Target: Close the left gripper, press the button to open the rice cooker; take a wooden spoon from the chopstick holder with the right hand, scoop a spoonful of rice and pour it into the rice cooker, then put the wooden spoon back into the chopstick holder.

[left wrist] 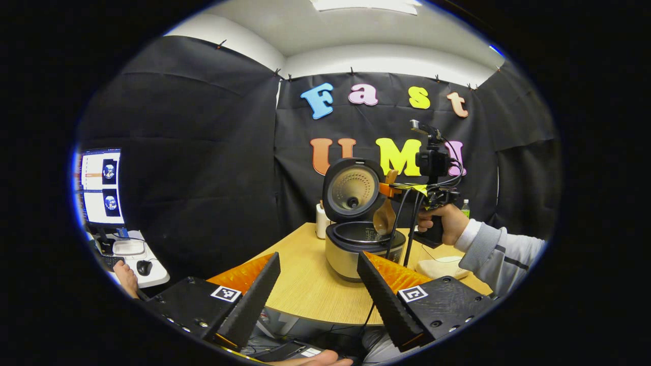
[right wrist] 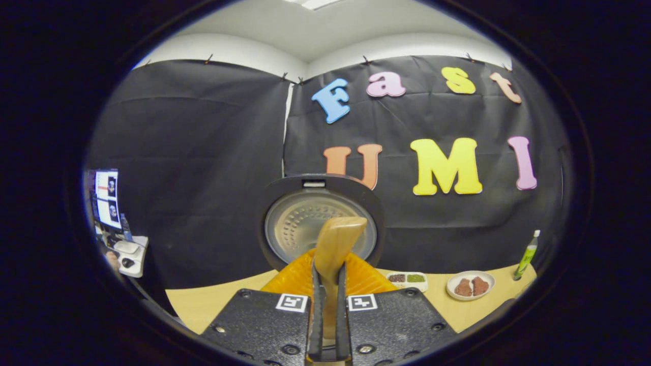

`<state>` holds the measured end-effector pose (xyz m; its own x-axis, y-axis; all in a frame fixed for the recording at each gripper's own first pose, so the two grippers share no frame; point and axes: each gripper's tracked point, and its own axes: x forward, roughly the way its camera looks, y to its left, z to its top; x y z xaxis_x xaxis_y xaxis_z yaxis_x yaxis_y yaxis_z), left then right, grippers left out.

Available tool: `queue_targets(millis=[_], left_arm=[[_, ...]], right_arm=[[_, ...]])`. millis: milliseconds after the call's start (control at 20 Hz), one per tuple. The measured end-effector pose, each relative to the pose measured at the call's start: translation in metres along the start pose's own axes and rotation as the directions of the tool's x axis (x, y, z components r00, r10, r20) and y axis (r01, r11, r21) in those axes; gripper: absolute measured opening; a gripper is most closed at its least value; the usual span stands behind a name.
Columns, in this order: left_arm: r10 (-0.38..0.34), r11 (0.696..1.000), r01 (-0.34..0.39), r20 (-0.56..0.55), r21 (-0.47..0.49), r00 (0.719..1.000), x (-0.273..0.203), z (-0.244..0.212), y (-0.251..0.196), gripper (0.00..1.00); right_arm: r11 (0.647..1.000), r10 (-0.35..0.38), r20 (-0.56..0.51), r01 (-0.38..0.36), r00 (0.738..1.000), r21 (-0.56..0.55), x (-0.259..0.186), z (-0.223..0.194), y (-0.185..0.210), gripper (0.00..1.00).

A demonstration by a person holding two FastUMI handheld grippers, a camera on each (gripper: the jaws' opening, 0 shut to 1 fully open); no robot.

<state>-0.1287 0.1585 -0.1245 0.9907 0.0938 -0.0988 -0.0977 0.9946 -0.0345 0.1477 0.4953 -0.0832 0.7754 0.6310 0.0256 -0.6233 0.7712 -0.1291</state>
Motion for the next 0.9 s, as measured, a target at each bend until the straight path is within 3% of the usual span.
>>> queue_targets(millis=[200,350,650,900], left_arm=[[-0.006,1.0,0.006,-0.011,0.007,1.0,0.002,-0.003,-0.004,0.97],[-0.016,1.0,0.016,-0.016,0.005,1.0,0.003,-0.004,-0.009,0.97],[-0.026,1.0,0.026,-0.018,0.01,1.0,0.008,0.001,-0.02,0.97],[-0.032,0.999,0.032,-0.004,-0.007,0.999,0.01,0.006,-0.023,0.96]], right_arm=[[0.978,-0.02,0.023,0.025,1.0,-0.209,-0.005,-0.001,0.002,0.16],[0.964,-0.026,0.028,0.032,0.999,-0.264,-0.011,-0.003,0.001,0.16],[0.976,-0.067,0.064,0.079,0.996,-0.201,-0.033,0.014,-0.034,0.16],[0.976,-0.159,0.074,0.168,0.984,-0.135,-0.062,0.022,-0.1,0.17]])
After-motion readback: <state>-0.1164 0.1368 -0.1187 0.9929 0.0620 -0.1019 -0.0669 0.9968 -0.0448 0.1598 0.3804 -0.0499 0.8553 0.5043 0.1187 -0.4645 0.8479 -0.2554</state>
